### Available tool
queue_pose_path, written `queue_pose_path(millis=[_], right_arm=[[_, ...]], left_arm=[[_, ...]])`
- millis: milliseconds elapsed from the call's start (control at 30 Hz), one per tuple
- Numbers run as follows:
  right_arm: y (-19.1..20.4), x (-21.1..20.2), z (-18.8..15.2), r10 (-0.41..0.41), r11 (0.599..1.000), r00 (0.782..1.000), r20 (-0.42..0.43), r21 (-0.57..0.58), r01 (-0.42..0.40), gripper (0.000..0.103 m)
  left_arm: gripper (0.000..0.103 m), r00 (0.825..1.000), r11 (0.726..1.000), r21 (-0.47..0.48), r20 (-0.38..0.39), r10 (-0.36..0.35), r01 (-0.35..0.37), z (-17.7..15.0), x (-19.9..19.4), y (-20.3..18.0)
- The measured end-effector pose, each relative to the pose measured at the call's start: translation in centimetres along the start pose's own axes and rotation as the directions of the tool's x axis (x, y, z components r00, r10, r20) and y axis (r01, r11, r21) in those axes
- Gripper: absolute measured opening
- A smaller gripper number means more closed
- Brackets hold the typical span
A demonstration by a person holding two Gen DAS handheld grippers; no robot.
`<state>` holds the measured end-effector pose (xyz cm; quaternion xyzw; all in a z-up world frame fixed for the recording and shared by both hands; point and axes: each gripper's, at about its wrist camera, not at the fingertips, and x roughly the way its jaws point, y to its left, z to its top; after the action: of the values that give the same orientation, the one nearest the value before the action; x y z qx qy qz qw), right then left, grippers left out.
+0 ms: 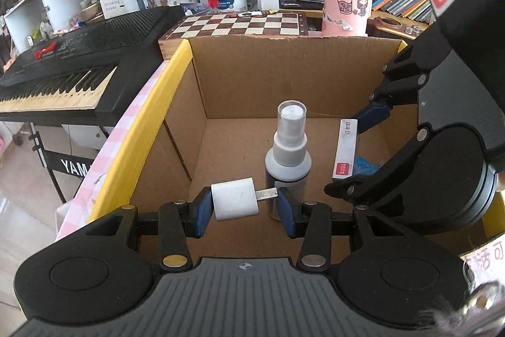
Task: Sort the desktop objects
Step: 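Lower both grippers into the yellow box and open them to drop the items, then move both tools back toward the pink plush pig and yellow tape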
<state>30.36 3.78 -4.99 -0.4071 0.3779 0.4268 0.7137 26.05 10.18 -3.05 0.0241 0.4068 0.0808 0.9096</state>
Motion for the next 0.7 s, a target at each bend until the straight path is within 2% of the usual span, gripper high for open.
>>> queue_pose_path(millis=[67, 133, 200, 267, 467, 567, 700], right_arm=[[0.0, 0.1, 0.0, -0.004, 1.0, 1.0, 0.0, -0.003, 0.004, 0.055], [0.1, 0.0, 0.0, -0.014, 1.0, 1.0, 0.008, 0.001, 0.014, 0.056], [0.1, -0.4, -0.1, -0.027, 0.999, 0.999, 0.026, 0.017, 0.027, 0.061], [0.1, -1.0, -0.3, -0.042, 0.998, 0.998, 0.047, 0.044, 0.04, 0.066], [0.0, -4.5, -1.2, -0.104, 0.984, 0.985, 0.141, 0.157, 0.081, 0.068], [0.3, -7.0, -2.3, -0.16, 0.969, 0.966, 0.205, 0.22, 0.114, 0.068], [0.7, -10.5, -4.2, -0.264, 0.927, 0.908, 0.324, 0.346, 0.146, 0.068]], left_arm=[[0.043, 1.0, 1.0, 0.006, 0.007, 0.008, -0.008, -0.1, -0.3, -0.1], [0.049, 0.999, 1.0, 0.0, 0.036, 0.024, -0.024, -0.1, -1.1, 0.0], [0.061, 0.995, 0.998, 0.0, 0.078, 0.055, -0.055, -0.2, -2.1, 0.2], [0.066, 0.99, 0.998, -0.004, 0.125, 0.068, -0.069, -0.3, -3.3, 0.5], [0.073, 0.971, 0.996, -0.036, 0.225, 0.086, -0.08, -0.3, -6.7, 1.1], [0.076, 0.96, 0.996, -0.052, 0.268, 0.088, -0.077, -0.5, -8.4, 1.3], [0.084, 0.945, 0.994, -0.08, 0.313, 0.092, -0.07, -1.4, -10.8, 1.4]])
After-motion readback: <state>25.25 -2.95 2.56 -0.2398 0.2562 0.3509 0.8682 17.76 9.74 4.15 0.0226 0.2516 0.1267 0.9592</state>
